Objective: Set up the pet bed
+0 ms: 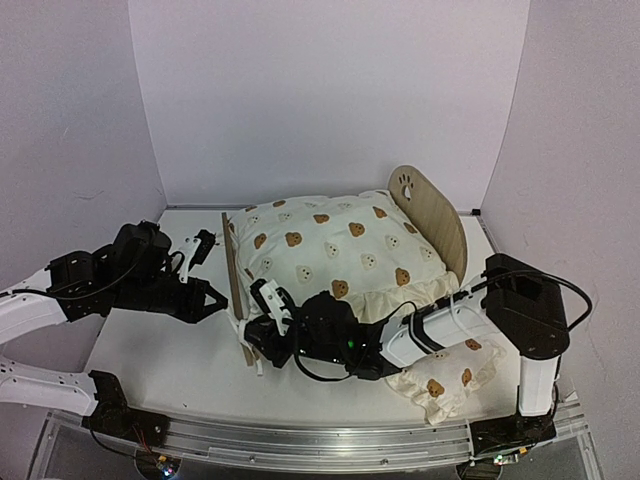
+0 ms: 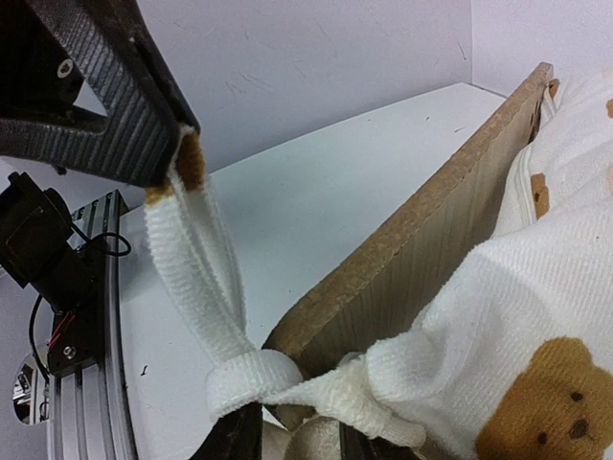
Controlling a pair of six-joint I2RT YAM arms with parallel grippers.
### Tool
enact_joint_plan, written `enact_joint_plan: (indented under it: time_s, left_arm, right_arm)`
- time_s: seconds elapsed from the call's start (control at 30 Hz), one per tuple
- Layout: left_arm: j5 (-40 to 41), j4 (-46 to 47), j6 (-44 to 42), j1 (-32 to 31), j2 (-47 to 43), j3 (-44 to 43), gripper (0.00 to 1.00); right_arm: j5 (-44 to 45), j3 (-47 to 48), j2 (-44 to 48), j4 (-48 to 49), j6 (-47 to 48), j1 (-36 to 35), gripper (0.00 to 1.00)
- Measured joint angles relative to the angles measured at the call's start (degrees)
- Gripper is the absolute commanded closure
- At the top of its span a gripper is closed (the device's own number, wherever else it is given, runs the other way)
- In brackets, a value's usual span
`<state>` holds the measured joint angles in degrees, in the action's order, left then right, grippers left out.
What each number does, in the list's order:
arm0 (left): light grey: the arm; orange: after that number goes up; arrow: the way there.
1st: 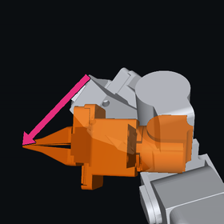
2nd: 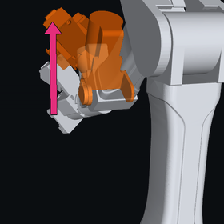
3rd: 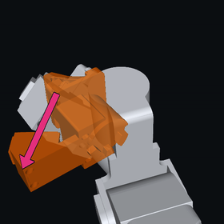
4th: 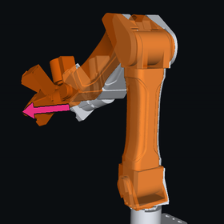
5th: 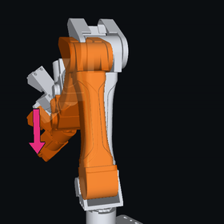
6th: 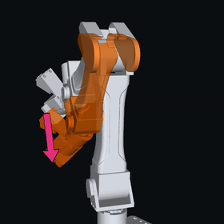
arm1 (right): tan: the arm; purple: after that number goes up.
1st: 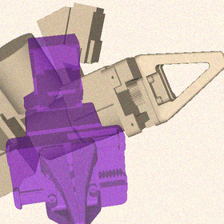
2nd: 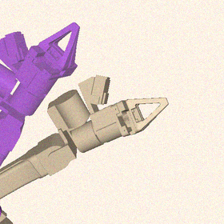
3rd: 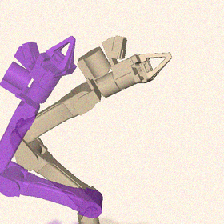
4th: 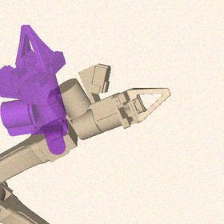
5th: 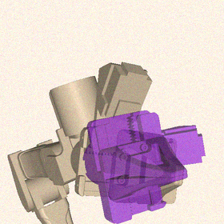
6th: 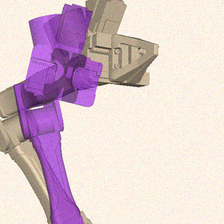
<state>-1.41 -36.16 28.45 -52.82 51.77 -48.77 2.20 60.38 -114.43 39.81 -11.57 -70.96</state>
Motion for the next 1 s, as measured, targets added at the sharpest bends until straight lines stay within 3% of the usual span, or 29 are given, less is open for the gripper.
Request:
enact_joint_plan:
  time_s: [0.2,0.33,0.53,0.77,1.0]
  left_arm:
    - [0.04,-0.02,0.04,0.00,0.02,0.00,1.00]
    - [0.04,-0.02,0.09,0.00,0.02,0.00,1.00]
    - [0.04,-0.11,0.09,0.00,-0.20,0.00,1.00]
    - [2.10,-0.55,0.44,0.00,-1.25,0.00,1.00]
    - [5.16,-3.52,1.38,0.00,-2.19,-0.85,1.00]
  right_arm:
    - [0.24,1.68,-1.25,0.11,0.98,-0.07,0.69]
    - [-0.09,3.30,-2.56,0.22,1.73,-0.09,0.86]
    - [-0.02,3.74,-3.02,0.79,1.27,-0.07,1.00]
    - [-1.53,3.19,-2.23,-2.08,-4.26,-0.07,1.00]
    - [-5.07,4.52,-2.12,-14.93,-14.23,0.09,1.00]
